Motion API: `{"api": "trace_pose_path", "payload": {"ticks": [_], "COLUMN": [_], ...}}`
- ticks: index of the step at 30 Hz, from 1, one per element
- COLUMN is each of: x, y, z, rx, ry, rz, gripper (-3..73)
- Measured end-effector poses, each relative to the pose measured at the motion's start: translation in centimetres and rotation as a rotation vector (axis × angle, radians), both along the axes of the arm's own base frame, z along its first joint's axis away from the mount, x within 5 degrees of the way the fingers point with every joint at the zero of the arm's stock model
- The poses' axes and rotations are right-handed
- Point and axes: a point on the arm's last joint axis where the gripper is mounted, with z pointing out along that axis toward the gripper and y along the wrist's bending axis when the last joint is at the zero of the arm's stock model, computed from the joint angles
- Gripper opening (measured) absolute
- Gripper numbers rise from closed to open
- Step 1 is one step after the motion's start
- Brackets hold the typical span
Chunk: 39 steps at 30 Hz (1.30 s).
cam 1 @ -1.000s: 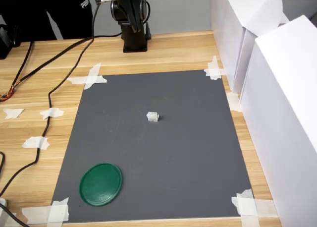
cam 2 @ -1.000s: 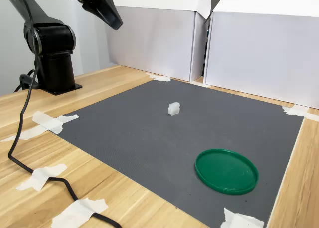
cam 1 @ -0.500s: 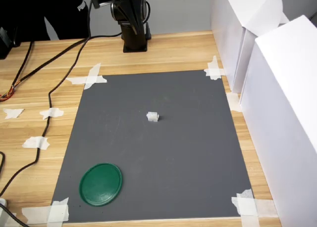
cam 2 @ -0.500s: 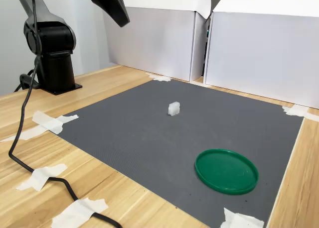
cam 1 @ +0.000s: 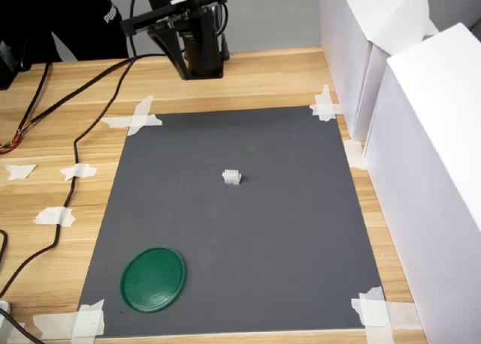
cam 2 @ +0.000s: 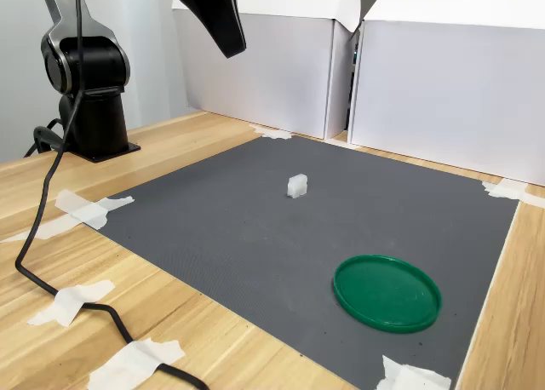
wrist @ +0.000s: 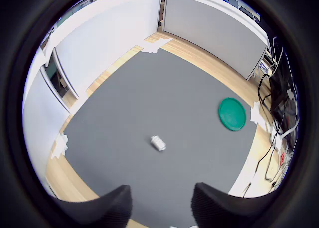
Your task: Grasp a white terminal and put it on the green lid.
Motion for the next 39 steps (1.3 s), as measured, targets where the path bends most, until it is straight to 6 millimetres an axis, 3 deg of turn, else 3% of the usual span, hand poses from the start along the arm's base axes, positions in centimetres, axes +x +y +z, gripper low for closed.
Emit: {"api": "trace_pose_path", "payload": {"ticks": [4, 10, 18, 25, 30, 34, 39], "x": [1.3, 2.4, 3.6, 5.9, 7.4, 7.9, 7.2], "y": [1.8, 4.7, 4.9, 4.9, 4.9, 5.0, 6.2], "z": [0.8, 1.2, 0.1, -3.0, -4.3, -4.4, -5.9], "rx": [-0.086, -0.093, -0.105, -0.185, -0.261, -0.296, -0.318], "ry": [0.016, 0.079, 0.110, 0.202, 0.176, 0.121, 0.125], "rz": [0.139, 0.270, 0.278, 0.338, 0.415, 0.472, 0.543], "gripper": [69.0, 71.4, 71.5, 71.2, 70.5, 70.3, 70.3]}}
